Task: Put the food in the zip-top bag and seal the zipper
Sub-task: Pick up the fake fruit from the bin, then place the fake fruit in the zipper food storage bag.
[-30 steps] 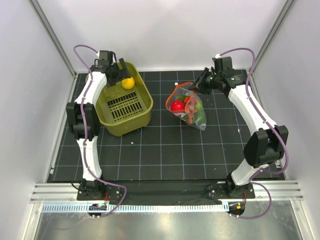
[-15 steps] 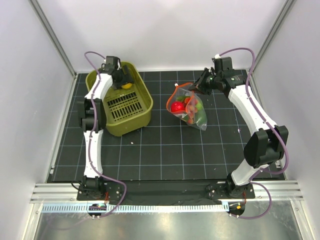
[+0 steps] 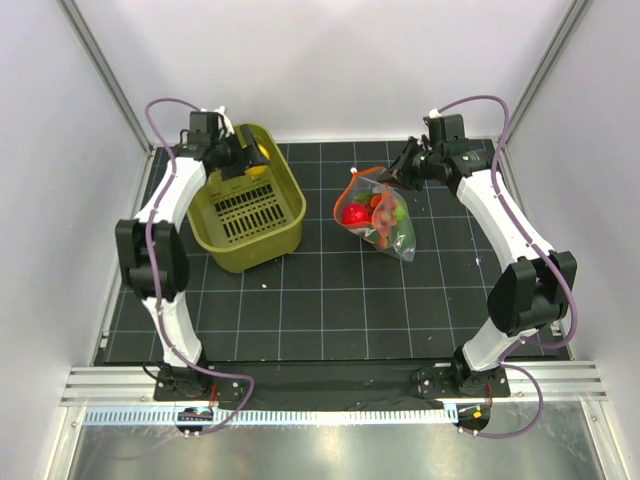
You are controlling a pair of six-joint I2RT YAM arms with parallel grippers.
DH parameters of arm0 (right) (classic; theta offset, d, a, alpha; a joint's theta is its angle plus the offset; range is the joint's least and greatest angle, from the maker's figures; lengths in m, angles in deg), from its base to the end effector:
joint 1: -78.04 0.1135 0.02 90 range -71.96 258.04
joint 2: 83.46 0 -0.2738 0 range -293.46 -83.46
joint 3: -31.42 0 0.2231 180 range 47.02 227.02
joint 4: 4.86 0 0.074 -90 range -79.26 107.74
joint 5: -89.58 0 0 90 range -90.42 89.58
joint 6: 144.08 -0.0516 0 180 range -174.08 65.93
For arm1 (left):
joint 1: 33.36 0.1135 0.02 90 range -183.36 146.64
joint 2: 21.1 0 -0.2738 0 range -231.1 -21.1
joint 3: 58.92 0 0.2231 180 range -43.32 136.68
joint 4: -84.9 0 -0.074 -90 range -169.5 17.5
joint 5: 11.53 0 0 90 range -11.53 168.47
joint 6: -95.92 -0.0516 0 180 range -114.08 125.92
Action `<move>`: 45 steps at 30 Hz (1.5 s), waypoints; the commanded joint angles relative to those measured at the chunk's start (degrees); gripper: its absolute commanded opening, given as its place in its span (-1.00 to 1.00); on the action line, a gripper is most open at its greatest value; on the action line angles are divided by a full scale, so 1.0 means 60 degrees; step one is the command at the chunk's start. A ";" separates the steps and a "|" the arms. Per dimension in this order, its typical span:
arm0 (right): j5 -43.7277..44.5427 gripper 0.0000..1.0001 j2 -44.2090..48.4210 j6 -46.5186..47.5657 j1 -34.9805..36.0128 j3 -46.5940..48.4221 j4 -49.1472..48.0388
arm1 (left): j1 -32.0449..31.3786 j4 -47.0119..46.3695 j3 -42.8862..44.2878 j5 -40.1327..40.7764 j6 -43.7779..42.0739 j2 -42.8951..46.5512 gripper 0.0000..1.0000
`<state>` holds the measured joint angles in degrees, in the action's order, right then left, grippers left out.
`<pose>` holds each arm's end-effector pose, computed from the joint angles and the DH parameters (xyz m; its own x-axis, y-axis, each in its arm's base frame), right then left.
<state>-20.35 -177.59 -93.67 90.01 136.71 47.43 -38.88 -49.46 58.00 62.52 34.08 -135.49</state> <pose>0.3396 0.0900 0.3492 -0.7802 0.4470 -0.4376 0.0663 0.7546 0.6528 0.4428 -0.0570 0.2882 -0.7376 -0.3846 -0.5550 -0.0634 0.8578 -0.5101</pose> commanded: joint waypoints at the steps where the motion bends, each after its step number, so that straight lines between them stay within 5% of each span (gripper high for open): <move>1: -0.0121 -0.98 0.0029 0.0008 -0.0017 0.0476 -0.0167 | -0.0411 -0.2000 -0.0800 -0.2391 0.0432 0.1600 0.14; 7: -0.0341 -0.98 -0.0147 -0.0241 -0.0032 0.0652 -0.0313 | -0.1759 -0.2692 -0.0993 -0.3274 0.0770 0.2555 0.08; 14: -0.0561 -0.98 -0.0132 -0.0534 -0.0017 0.0740 -0.0489 | -0.3327 -0.2707 -0.0480 -0.4373 0.0638 0.1957 0.04; 27: -0.0693 -0.98 0.0131 -0.0915 -0.0032 0.0521 -0.0885 | -0.4382 -0.1933 -0.0453 -0.3466 -0.0138 0.0713 -0.07; 30: -0.0752 -0.98 0.0117 -0.0930 -0.0032 0.0520 -0.0914 | -0.4514 -0.0952 0.0440 -0.2969 -0.0372 0.0199 0.15; 33: -0.0752 -0.98 0.0087 -0.0887 -0.0032 0.0549 -0.0885 | -0.4544 -0.0364 0.1130 -0.2514 -0.0547 -0.0139 0.91; 34: -0.0752 -0.98 0.0087 -0.0843 -0.0017 0.0564 -0.0870 | -0.4559 -0.0277 0.1305 -0.2397 -0.0606 -0.0096 0.99; 45: -0.0693 -0.98 -0.0001 -0.0740 -0.0076 0.0535 -0.0812 | -0.4515 0.1306 0.2406 -0.0935 -0.1119 0.0782 0.99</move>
<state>-22.95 -178.77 -97.95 89.81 138.00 45.48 -66.18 -45.39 69.89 52.40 29.38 -136.43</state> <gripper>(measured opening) 0.042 0.996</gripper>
